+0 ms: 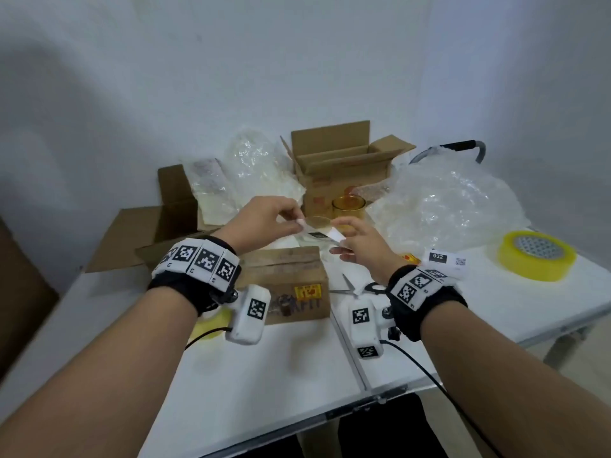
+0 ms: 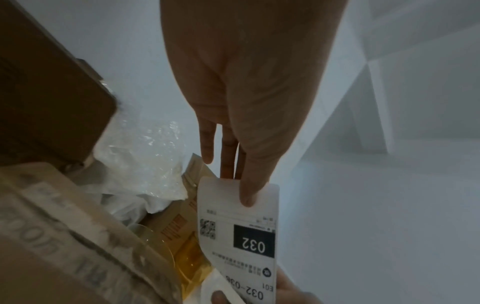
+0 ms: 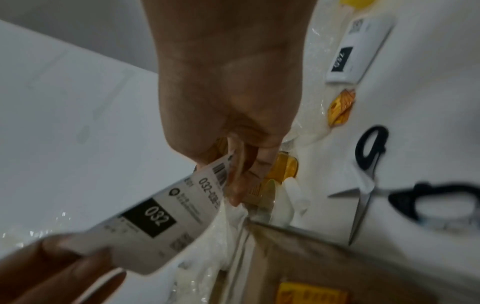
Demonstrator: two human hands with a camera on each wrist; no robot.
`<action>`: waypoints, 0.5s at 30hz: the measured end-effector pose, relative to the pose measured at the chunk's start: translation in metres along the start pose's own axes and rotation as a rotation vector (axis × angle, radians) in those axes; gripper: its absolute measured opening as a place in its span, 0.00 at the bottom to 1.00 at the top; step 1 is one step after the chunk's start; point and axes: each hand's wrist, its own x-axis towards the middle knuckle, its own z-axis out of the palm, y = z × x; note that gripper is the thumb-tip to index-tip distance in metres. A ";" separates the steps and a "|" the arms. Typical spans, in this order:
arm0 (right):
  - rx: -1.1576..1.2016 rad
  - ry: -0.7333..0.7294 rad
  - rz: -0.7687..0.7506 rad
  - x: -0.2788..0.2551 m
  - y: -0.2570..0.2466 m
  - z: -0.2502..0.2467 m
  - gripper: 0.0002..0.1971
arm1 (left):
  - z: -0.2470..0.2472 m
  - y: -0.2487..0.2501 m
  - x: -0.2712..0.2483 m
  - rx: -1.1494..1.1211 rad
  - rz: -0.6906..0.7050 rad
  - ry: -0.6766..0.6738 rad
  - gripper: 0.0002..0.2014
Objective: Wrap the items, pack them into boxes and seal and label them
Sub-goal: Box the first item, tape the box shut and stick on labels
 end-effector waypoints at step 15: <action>0.479 -0.208 0.122 -0.005 -0.006 0.024 0.17 | -0.011 -0.021 -0.034 -0.856 -0.618 0.322 0.09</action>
